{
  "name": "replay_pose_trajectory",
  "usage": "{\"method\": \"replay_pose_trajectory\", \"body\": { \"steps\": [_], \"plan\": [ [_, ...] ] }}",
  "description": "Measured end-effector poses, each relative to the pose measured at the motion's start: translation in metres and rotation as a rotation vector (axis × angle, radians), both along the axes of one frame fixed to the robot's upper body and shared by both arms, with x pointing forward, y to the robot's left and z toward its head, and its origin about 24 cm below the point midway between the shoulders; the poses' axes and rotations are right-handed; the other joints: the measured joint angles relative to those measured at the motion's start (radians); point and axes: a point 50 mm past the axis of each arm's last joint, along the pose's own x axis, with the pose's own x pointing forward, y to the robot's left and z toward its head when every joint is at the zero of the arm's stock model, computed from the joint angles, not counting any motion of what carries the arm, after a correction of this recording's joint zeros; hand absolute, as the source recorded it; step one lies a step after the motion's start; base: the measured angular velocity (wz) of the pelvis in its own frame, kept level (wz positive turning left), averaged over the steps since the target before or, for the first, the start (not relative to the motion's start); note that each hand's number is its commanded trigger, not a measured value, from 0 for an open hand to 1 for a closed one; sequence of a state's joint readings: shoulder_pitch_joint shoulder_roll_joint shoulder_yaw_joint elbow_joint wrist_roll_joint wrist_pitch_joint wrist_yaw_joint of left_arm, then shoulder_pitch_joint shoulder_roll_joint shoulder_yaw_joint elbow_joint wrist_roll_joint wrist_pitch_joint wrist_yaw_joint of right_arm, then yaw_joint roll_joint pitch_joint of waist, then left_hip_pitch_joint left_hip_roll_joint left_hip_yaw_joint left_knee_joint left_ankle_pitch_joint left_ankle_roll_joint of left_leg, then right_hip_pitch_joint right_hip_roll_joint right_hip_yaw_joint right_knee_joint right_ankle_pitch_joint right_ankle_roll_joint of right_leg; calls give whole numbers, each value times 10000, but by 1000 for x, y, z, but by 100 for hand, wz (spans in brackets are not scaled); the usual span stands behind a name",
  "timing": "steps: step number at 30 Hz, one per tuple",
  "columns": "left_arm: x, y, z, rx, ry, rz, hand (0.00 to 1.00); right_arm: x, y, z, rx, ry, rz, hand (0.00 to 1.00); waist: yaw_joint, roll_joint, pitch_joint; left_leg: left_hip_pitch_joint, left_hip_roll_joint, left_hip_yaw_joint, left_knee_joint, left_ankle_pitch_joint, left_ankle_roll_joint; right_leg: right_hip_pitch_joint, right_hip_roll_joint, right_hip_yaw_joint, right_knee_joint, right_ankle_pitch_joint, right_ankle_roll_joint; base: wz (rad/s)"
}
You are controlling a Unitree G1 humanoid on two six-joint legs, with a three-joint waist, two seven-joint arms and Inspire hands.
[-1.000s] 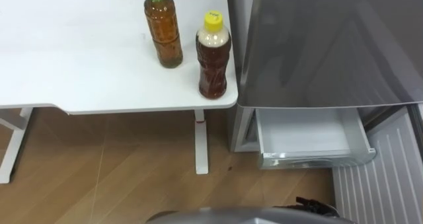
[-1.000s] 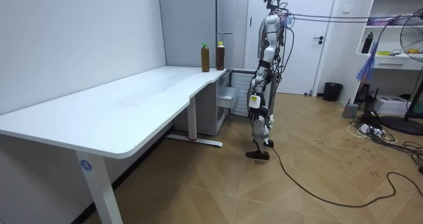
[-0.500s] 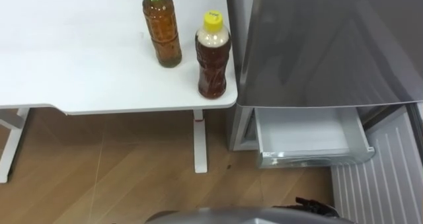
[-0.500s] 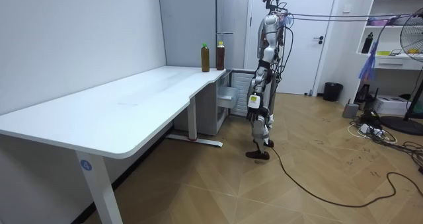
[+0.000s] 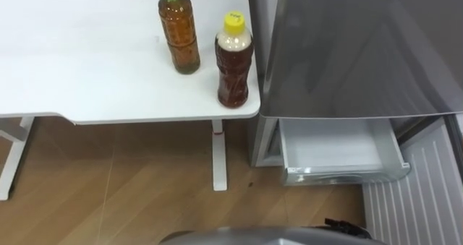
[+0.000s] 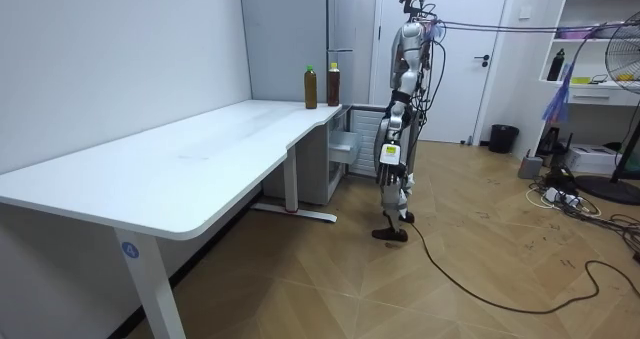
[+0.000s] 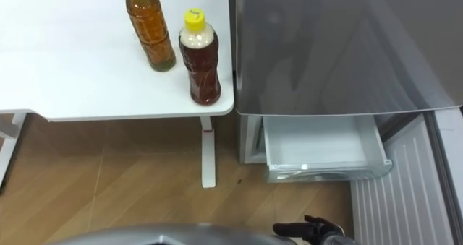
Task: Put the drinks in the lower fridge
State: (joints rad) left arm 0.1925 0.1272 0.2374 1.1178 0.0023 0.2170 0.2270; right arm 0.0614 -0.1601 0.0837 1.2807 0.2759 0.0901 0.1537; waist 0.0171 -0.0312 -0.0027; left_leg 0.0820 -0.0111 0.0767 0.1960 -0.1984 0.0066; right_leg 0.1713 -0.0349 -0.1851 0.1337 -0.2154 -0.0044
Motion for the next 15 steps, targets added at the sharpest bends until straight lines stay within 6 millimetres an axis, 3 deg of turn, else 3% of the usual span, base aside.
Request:
{"method": "replay_pose_trajectory", "body": {
  "steps": [5, 9, 10, 15],
  "plan": [
    [4, 13, 6, 964, -1034, 2612, 0, -4, -3, 0, -58, 41, -212, 0, 202, 99, -9, 93, -1, 11, -61, -10, -3, 34, 1, 15, 4, 0, 0, 0],
    [16, 24, 14, 2152, -1689, 3176, 0, -4, -4, 1, -164, 45, -213, 0, 200, 143, 5, 148, -6, 24, -94, -9, 0, 47, -4, 102, 27, 1, 1, -6],
    [22, 28, 17, 2494, -1991, 3306, 0, -3, -5, 1, -179, -5, -262, 0, 184, 210, -27, 162, -8, 13, -109, -9, 0, 64, -3, 101, 25, 1, 1, 0],
    [52, 52, 44, 4093, -4133, 4934, 0, -5, -10, 2, -286, -65, -612, 0, 241, 246, -30, 183, -15, -56, -134, -8, 1, 76, 2, 66, 18, 1, 1, 1]
  ]
}}
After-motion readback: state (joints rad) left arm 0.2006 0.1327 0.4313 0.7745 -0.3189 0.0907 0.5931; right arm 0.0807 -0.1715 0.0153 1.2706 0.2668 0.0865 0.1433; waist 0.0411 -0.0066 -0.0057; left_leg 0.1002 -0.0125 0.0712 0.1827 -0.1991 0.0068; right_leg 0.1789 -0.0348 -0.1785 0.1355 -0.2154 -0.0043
